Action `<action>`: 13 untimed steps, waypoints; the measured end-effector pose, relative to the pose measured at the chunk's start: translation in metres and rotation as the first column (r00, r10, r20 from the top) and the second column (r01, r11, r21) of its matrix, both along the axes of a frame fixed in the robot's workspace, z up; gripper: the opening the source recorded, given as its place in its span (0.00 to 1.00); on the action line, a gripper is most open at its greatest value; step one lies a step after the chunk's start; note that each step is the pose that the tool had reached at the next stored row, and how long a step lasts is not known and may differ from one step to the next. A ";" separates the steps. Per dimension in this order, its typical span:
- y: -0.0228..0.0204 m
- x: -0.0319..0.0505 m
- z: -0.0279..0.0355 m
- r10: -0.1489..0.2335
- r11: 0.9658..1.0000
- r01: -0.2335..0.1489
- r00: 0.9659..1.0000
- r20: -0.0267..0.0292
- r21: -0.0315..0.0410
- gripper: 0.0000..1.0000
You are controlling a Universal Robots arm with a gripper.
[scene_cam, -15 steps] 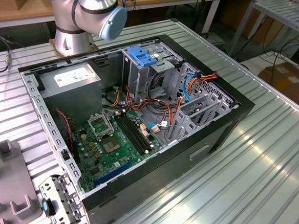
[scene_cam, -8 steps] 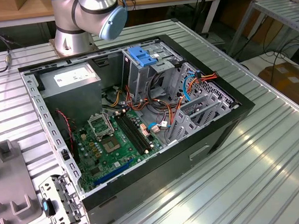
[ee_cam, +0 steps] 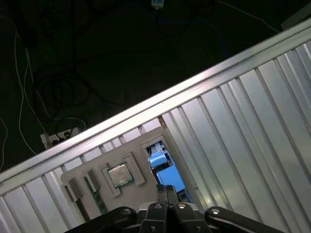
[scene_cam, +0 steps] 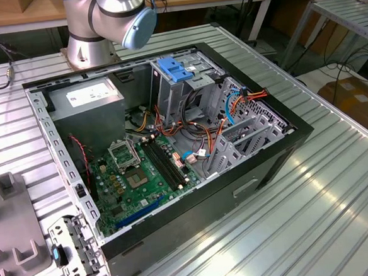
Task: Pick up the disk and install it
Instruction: 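Pick up the disk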
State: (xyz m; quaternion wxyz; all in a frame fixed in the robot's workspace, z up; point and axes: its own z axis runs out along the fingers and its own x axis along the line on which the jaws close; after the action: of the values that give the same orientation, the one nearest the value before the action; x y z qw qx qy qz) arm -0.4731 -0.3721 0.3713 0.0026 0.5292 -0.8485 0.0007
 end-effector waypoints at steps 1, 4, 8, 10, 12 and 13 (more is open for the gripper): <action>0.0000 0.0000 0.0000 0.015 1.000 -0.015 1.000 0.000 0.000 0.11; 0.0000 0.0000 0.0000 0.048 0.999 -0.048 0.999 0.000 0.000 0.11; 0.0000 0.0000 0.0000 0.108 0.994 -0.108 0.994 0.000 0.000 0.11; 0.0000 0.0000 0.0000 0.119 0.993 -0.119 0.993 0.000 0.000 0.11; 0.0000 0.0000 0.0000 0.119 0.993 -0.119 0.993 0.000 0.000 0.11; 0.0000 0.0000 0.0000 0.119 0.993 -0.119 0.993 0.000 0.000 0.11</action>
State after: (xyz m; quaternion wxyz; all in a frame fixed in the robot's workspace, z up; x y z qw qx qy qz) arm -0.4731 -0.3721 0.3713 0.0025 0.5787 -0.8155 0.0009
